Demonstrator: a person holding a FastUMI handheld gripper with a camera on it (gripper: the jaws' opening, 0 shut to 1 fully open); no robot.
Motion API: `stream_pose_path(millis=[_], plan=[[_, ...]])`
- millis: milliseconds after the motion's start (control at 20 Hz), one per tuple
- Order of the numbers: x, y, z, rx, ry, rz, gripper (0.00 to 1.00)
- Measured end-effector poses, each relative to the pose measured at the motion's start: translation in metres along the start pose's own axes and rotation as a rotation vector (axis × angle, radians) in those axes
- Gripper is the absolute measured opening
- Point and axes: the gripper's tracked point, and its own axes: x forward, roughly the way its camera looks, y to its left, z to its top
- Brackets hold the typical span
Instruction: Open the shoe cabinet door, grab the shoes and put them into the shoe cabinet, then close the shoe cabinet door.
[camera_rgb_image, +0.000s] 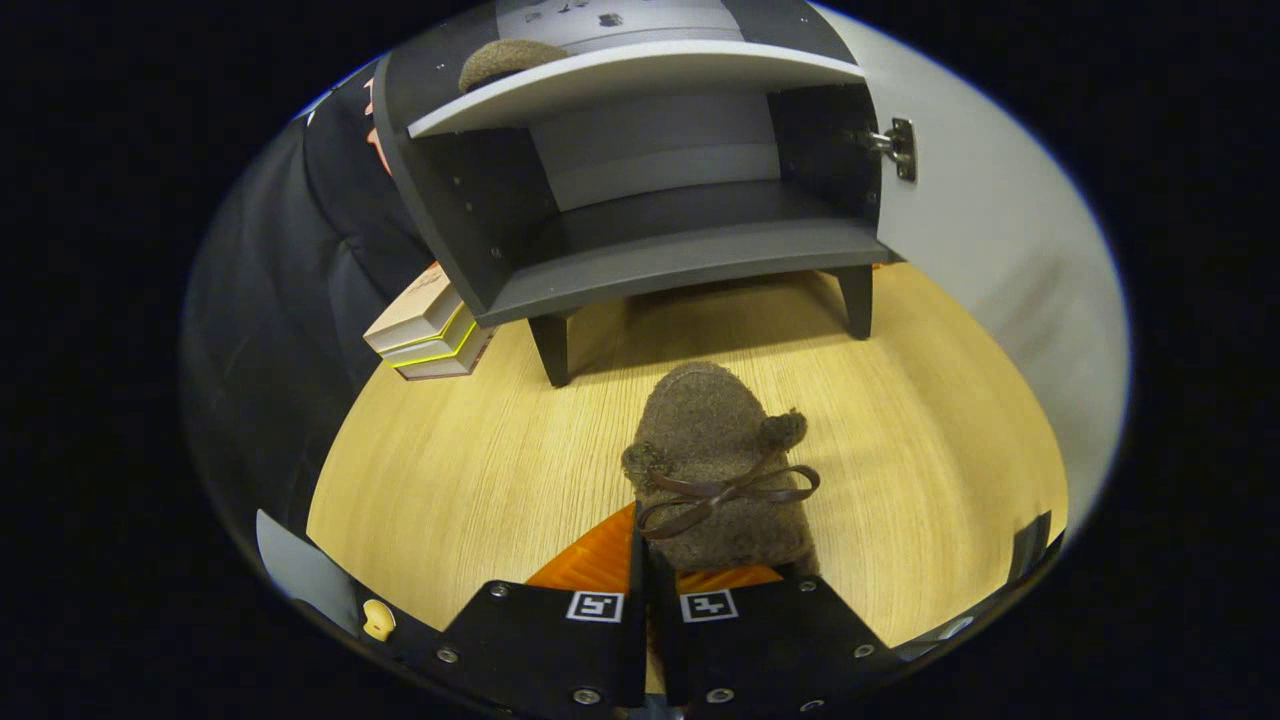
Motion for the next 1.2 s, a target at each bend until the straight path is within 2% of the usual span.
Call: stream_pose_path(millis=[700, 1200], plan=[[-0.118, 0.02, 0.131, -0.098, -0.259, -0.011, 0.07], [-0.142, 0.036, 0.239, -0.165, -0.397, -0.004, 0.07]])
